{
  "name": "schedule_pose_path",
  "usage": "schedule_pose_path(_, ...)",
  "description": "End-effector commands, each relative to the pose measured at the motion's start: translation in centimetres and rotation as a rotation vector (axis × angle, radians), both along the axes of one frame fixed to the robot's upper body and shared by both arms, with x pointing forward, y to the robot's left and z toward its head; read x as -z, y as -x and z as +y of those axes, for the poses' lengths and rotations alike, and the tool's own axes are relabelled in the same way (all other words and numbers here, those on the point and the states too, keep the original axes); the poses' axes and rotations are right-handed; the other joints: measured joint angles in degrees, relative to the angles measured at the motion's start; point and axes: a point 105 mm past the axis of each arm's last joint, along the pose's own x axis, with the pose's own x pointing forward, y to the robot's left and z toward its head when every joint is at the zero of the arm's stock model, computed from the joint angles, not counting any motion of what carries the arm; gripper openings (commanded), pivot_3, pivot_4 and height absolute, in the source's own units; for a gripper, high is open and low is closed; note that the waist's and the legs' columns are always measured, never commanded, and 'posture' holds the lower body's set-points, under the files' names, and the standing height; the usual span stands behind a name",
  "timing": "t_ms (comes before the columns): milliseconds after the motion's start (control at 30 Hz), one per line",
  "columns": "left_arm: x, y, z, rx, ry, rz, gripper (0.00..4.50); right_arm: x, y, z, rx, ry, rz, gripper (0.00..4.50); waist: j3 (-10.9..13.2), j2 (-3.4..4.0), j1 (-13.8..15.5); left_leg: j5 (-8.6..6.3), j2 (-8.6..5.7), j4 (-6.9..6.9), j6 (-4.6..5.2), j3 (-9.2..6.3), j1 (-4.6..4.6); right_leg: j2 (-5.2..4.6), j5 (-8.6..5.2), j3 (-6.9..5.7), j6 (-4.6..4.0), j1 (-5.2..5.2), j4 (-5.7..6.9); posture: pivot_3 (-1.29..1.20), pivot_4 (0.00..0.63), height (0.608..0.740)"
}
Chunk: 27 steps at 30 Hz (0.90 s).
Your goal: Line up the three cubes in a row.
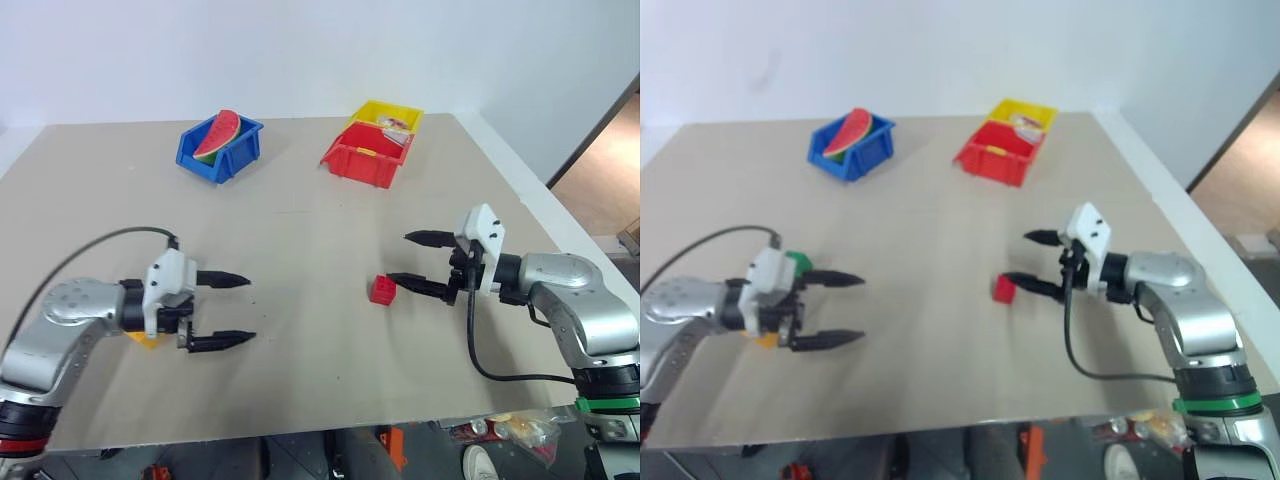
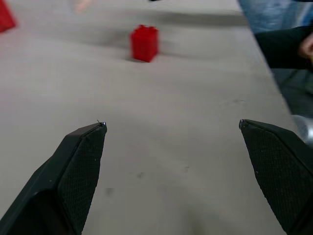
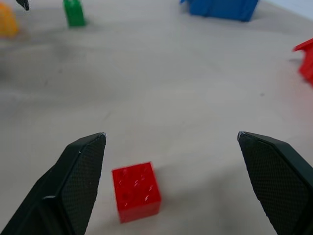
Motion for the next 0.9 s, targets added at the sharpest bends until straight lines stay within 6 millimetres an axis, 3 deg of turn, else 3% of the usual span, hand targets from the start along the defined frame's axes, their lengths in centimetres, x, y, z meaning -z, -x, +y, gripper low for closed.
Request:
schedule_pose_path(33, -0.9, 0.3, -1.7, 0.061, 0.027, -0.034, 4.50, 0.3, -0.1, 0.1, -0.025, 0.027, -0.024, 4.48, 0.00, 0.00, 0.02, 0.00, 0.00, 0.00, 0.00, 0.00, 0.00, 0.00, 0.01, 0.01, -0.01, 0.00, 0.00, 0.00, 0.150, 0.740)
schedule_pose_path(267, -0.7, 0.7, -3.5, 0.110, 0.067, -0.016, 4.50, 2.1, -0.1, 0.5, -0.039, 0.035, 0.001, 4.48, 0.00, 0.00, 0.01, 0.00, 0.00, 0.00, 0.00, -0.05, 0.02, 0.07, 0.02, 0.04, -0.01, 0.00, 0.00, 0.00, 0.150, 0.740)
schedule_pose_path(733, -0.4, 0.9, -4.1, 0.079, 0.091, -0.014, 4.50, 5.1, -0.9, 1.2, -0.056, 0.055, 0.025, 4.48, 0.00, 0.00, 0.01, 0.00, 0.01, 0.01, 0.00, -0.05, 0.05, 0.10, 0.07, 0.07, -0.08, 0.01, 0.00, 0.00, 0.150, 0.740)
schedule_pose_path(900, -0.1, 1.1, -3.9, 0.079, 0.077, -0.019, 4.50, 5.7, -1.1, 1.4, -0.077, 0.064, 0.029, 2.96, 0.00, 0.00, 0.06, 0.00, 0.01, 0.01, 0.00, -0.06, 0.07, 0.12, 0.09, 0.06, -0.11, 0.02, 0.00, 0.00, 0.150, 0.740)
